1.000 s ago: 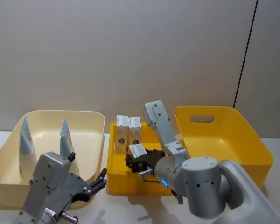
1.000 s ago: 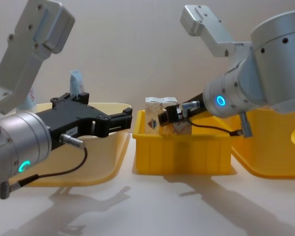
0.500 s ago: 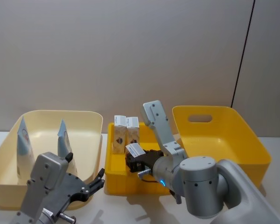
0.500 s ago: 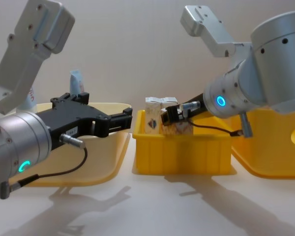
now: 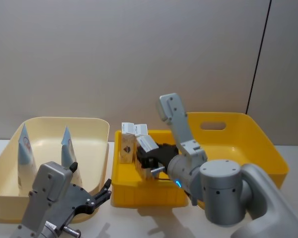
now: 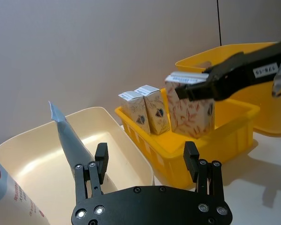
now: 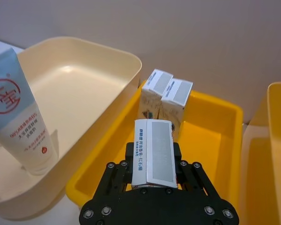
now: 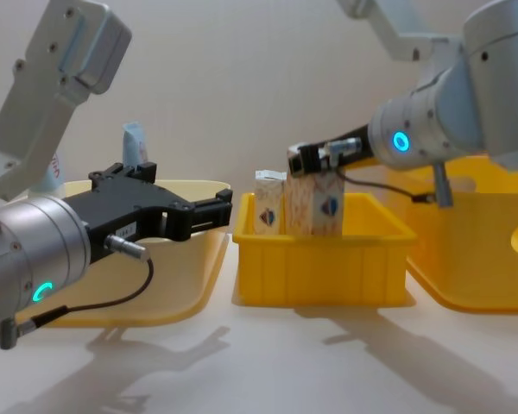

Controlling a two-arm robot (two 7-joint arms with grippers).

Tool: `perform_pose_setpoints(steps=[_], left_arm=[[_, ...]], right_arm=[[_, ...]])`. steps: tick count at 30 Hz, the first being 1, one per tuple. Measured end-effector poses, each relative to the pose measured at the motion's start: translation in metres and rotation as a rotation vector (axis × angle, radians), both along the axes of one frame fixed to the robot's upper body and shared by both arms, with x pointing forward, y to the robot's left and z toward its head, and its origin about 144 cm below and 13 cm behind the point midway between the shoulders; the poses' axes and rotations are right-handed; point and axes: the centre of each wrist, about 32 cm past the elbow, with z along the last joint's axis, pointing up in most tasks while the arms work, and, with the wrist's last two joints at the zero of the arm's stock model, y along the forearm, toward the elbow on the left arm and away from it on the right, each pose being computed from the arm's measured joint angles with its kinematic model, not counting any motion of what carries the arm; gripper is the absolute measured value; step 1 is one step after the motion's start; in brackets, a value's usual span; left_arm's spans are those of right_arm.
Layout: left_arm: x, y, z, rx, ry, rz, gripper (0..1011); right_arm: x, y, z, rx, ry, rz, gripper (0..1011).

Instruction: Bimanual collaborative sorting of washing and personal care products

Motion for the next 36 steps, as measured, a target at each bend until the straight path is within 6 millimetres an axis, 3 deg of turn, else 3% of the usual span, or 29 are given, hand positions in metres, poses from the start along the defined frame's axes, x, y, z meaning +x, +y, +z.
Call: perform_pose_setpoints(steps=[10, 21, 36], left_arm=[[0.0, 0.0, 0.0, 0.0, 0.0, 0.0, 1003], [0.0, 0.0, 0.0, 0.0, 0.0, 0.0, 1003], [0.0, 0.0, 0.0, 0.0, 0.0, 0.0, 1003]], right_arm=[[-0.008, -0.014, 0.025, 0.009, -0.13, -0.018, 418], [-0.021, -0.05, 0.053, -0.043, -0.273, -0.124, 419], [-0.028, -0.103, 0.049, -0.141, -0.248, -0.244, 418]])
